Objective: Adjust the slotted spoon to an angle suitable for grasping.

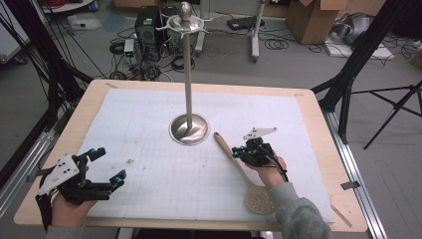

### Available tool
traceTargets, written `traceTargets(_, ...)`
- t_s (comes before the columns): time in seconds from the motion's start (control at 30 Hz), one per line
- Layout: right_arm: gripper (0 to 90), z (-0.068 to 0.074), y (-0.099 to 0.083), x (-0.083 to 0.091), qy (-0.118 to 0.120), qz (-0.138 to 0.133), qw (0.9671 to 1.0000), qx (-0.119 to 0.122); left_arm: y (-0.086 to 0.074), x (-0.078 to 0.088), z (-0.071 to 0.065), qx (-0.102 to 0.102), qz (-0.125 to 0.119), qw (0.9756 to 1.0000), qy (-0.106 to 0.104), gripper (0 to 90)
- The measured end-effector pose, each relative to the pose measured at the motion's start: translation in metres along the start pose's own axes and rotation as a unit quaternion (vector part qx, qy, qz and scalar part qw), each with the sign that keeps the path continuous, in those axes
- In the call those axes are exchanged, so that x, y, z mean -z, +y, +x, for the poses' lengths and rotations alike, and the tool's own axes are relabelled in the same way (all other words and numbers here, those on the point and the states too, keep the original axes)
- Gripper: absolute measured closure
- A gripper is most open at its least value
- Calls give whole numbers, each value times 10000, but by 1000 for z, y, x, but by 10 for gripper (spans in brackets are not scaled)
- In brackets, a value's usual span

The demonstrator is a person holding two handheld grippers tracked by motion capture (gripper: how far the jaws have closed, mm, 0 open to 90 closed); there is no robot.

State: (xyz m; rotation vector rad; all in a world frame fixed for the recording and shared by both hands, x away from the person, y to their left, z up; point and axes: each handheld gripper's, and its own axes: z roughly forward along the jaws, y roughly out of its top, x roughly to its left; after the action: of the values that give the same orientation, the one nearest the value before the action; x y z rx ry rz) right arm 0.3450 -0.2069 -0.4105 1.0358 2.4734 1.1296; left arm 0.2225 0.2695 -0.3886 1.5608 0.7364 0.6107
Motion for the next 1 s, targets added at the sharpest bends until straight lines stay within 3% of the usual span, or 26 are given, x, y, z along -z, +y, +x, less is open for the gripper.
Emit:
traceTargets(0.1, 900, -4, -1, -6, -58, 150, 9999, 1, 0, 0, 0, 9, -5, 10000, 10, 18)
traceTargets(0.27, 900, -7, -3, -12, 55, 297, 9995, 6, 0, 0, 1, 18, -6, 10000, 16, 18)
traceTargets(0.33, 900, -6, -2, -12, 44, 293, 9995, 74, 0, 1, 1, 12, -5, 10000, 19, 17)
traceTargets(0.43, 900, -9, -3, -12, 112, 297, 9995, 22, 0, 1, 1, 9, -7, 10000, 18, 17)
traceTargets(0.57, 900, -11, -4, -15, 32, 401, 9992, -31, 0, 1, 1, 1, -10, 10000, 20, 17)
traceTargets(0.63, 900, -11, -3, -16, 118, 397, 9991, -2, 0, 1, 1, 1, -18, 10000, 21, 17)
traceTargets(0.77, 900, -3, 1, -19, 455, 409, 9978, 270, 0, 2, 2, 4, -11, 10000, 29, 17)
traceTargets(0.9, 900, 6, 6, -21, 751, 429, 9938, 695, 1, 3, 2, 17, -45, 10000, 44, 17)
traceTargets(1.0, 900, 12, 9, -20, 815, 506, 9913, 901, 0, 2, 1, 13, -20, 10000, 36, 17)
